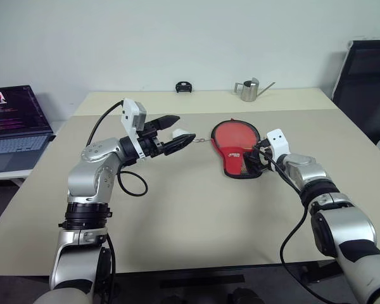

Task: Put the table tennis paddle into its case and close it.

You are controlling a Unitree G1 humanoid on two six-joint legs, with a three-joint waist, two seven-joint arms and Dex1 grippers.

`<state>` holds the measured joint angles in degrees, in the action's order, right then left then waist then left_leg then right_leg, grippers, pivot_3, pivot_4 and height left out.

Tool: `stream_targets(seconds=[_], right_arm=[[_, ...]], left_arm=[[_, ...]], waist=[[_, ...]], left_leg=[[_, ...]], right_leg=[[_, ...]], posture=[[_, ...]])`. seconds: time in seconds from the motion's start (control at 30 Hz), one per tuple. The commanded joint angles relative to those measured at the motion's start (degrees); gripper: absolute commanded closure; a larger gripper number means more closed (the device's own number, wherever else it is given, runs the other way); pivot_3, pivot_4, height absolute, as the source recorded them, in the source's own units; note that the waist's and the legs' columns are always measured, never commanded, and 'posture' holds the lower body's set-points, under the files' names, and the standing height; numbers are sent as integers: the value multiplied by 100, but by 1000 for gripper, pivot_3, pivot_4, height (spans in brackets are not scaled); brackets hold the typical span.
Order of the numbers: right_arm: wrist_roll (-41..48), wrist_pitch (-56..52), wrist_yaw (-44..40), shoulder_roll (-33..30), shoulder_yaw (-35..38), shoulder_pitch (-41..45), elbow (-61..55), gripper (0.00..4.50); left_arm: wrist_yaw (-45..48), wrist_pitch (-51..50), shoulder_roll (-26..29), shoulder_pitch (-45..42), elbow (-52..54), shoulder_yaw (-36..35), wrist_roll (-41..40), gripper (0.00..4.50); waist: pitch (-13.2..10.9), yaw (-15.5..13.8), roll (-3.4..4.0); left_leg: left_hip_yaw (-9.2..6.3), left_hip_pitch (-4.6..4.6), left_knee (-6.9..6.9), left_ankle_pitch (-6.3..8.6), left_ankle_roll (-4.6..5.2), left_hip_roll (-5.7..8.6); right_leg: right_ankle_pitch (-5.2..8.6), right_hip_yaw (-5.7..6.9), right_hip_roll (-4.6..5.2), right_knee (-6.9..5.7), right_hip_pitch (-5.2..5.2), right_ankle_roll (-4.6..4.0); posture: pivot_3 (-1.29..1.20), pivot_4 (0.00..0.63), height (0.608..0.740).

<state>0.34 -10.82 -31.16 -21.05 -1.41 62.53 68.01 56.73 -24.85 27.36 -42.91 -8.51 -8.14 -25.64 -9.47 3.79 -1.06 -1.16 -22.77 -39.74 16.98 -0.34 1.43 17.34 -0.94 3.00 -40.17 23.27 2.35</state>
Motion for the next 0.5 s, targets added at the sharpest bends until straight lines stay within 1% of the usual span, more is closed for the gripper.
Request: stream_targets(seconds=[0.03, 0.1, 0.2, 0.27, 0.3, 0.33, 0.43, 0.47, 0.5], right_arm=[[-87, -32, -180, 179, -11, 190, 234, 22], [-80, -89, -186, 235, 41, 249, 340, 22], [-37, -173, -121, 301, 132, 301, 442, 619], [-58, -175, -53, 334, 152, 311, 477, 1262], [-61, -190, -5, 352, 173, 313, 493, 1692], [-55, -215, 52, 373, 205, 309, 510, 1962], [-70, -238, 119, 401, 258, 296, 532, 2956], [-75, -242, 123, 404, 270, 294, 531, 3351], [-60, -260, 140, 405, 298, 291, 531, 3625]], left_arm=[[-63, 76, 94, -123, 167, -63, -98, 0], [-76, 82, 108, -107, 189, -66, -97, 0], [-107, 90, 135, -85, 214, -70, -97, 0], [-130, 93, 159, -68, 234, -76, -103, 0], [-141, 91, 172, -59, 247, -84, -107, 0], [-159, 93, 185, -47, 260, -96, -105, 0], [-182, 97, 215, -30, 274, -114, -113, 0], [-181, 97, 228, -37, 264, -116, -120, 0], [-182, 104, 239, -48, 251, -115, -123, 0]], waist=[[0, 12, 0], [0, 36, 0], [0, 79, 0], [1, 96, 0], [1, 99, 0], [1, 101, 0], [1, 100, 0], [1, 100, 0], [1, 99, 0]], left_leg=[[0, 0, 0, 0, 0, 0], [0, 0, 0, 0, 0, 0], [-1, 0, 0, 0, 0, 0], [-1, 0, 0, 0, 0, 0], [-1, 0, 0, 0, 0, 0], [-1, 0, 0, 0, 0, 0], [-2, 1, -2, 0, 0, 0], [-3, 2, -3, 0, 0, 0], [-4, 1, -6, 0, 0, 0]], right_leg=[[0, 0, 0, 0, 0, 0], [0, 0, 0, 0, 0, 0], [0, 0, 0, 0, 0, 0], [0, 0, 0, -1, 0, 0], [0, 0, 0, -1, 0, 0], [0, 0, 0, -2, 0, 0], [0, 1, 1, -5, -1, 0], [0, 1, 1, -6, -1, 0], [0, 1, 1, -7, -2, 0]], posture=[[0, 150, 740], [0, 150, 740], [0, 150, 740], [0, 150, 740], [0, 150, 740], [0, 150, 740], [0, 150, 740], [0, 150, 740], [0, 150, 740]])
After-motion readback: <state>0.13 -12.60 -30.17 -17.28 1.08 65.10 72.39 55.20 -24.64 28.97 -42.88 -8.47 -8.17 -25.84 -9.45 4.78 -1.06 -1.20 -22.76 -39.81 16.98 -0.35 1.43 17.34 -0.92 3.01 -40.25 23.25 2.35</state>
